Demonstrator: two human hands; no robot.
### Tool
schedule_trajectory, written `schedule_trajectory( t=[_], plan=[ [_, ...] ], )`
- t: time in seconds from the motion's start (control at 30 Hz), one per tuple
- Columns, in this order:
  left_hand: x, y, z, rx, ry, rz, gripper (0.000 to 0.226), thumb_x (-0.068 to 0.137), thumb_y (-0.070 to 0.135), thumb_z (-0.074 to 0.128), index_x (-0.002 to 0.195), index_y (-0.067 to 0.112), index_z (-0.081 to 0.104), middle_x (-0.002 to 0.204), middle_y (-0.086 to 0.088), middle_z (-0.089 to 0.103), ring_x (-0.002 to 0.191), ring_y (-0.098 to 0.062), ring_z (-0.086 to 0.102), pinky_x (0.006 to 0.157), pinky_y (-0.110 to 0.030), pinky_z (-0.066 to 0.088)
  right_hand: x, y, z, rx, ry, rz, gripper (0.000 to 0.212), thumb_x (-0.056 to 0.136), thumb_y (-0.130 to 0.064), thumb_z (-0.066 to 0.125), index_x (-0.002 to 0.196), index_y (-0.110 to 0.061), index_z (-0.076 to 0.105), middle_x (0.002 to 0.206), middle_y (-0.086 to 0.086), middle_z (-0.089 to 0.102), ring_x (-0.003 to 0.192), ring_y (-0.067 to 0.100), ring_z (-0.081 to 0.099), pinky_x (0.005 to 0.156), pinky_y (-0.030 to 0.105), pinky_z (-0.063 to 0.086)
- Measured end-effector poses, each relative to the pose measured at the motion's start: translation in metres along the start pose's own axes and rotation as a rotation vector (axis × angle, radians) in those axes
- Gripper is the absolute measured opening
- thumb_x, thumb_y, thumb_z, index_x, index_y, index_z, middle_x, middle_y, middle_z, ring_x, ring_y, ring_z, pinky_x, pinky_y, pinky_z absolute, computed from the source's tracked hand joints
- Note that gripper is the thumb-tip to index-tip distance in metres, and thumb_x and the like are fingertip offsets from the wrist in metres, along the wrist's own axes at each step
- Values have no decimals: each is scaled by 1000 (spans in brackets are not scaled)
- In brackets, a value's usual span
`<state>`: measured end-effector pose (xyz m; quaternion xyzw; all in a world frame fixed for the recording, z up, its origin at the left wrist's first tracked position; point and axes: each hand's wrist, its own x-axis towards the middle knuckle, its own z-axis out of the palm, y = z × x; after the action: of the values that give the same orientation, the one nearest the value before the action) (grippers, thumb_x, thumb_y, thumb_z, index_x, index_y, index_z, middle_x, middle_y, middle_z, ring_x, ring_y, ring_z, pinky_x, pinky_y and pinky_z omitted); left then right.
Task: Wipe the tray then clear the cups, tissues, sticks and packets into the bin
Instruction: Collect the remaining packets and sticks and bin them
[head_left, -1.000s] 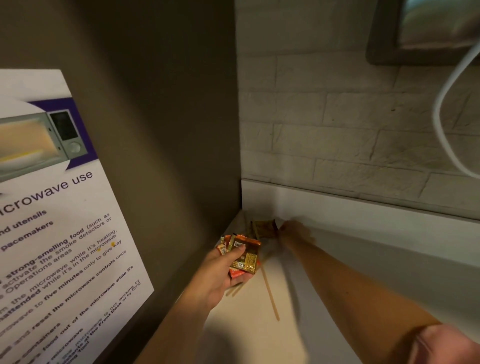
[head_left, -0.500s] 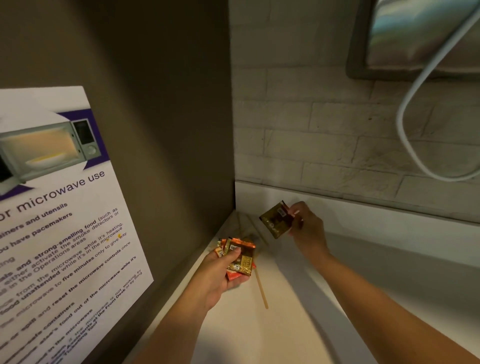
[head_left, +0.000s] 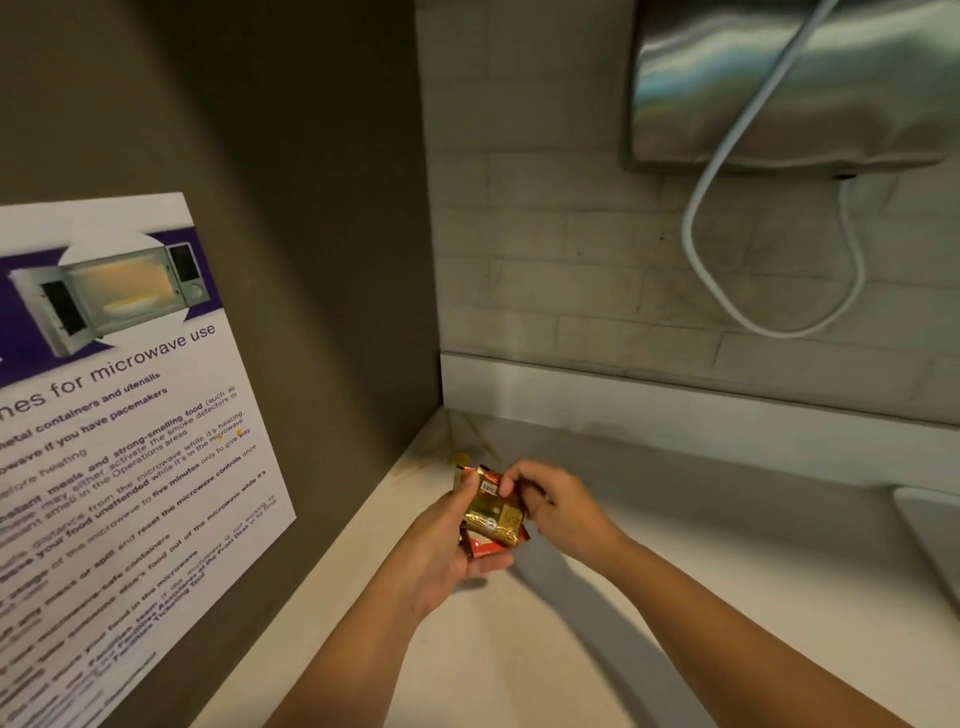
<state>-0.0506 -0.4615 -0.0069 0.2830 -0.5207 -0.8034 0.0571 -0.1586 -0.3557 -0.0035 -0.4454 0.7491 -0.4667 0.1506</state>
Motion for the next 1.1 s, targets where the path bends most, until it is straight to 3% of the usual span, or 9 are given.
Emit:
schedule_trajectory(
  t=[0.1,0.2,0.27,0.37,0.47,0.57,0.73,1.0,1.1],
  plan=[
    [-12,-8,12,-13,7,58,35,97,30,46,124,9,53,103,-16,69,77,-22,71,54,-29,55,-17,-6,0,42,17,35,14,97,-14,46,105,-24,50,87,-12,52,74,5,56,53,12,45],
    [-24,-19,24,9,54,82,32,98,28,45,126,13,52,111,-15,67,92,-25,67,64,-31,54,-36,-8,-6,195,-33,260,38,92,-34,55,124,-31,34,97,-3,52,75,12,60,48,17,47],
    [-32,-25,31,45,75,107,32,98,28,44,126,15,52,112,-14,67,99,-25,65,75,-33,53,-49,-11,-9,320,-127,385,45,89,-40,58,127,-25,39,103,3,61,79,15,63,52,20,50],
    [-44,-34,39,58,74,126,33,98,28,43,127,13,52,113,-15,66,104,-28,64,85,-38,53,-68,-15,-13,507,-208,425,42,90,-35,59,126,-20,43,98,9,68,71,16,66,53,22,51],
    [-55,-39,46,91,50,122,32,98,29,43,125,13,53,112,-15,66,101,-28,65,72,-33,53,-85,-19,-17,637,-202,438,38,92,-26,57,125,-15,41,90,12,69,63,20,66,50,23,51],
    [-70,-44,58,133,19,101,30,99,30,42,121,14,54,107,-15,67,92,-26,66,72,-31,52,-106,-26,-23,607,-151,452,38,93,-25,57,125,-11,41,87,14,69,60,20,65,47,22,50],
    [-101,-56,68,226,-81,94,28,100,31,39,119,16,53,98,-12,67,72,-19,62,58,-26,42,-151,-40,-23,573,-44,504,37,93,-25,58,125,-11,44,89,12,68,59,16,64,47,21,47],
    [-166,-80,55,343,-246,71,25,100,19,41,124,20,43,96,-12,62,68,-20,62,49,-23,46,-225,-70,7,603,47,566,29,93,-18,56,119,-9,46,84,11,64,56,16,61,46,20,47],
    [-186,-89,58,351,-273,48,30,99,15,43,128,20,41,92,-10,61,67,-19,62,53,-25,48,-253,-78,12,633,79,580,23,94,-14,54,115,-10,46,82,12,64,56,17,60,44,20,46]
  ],
)
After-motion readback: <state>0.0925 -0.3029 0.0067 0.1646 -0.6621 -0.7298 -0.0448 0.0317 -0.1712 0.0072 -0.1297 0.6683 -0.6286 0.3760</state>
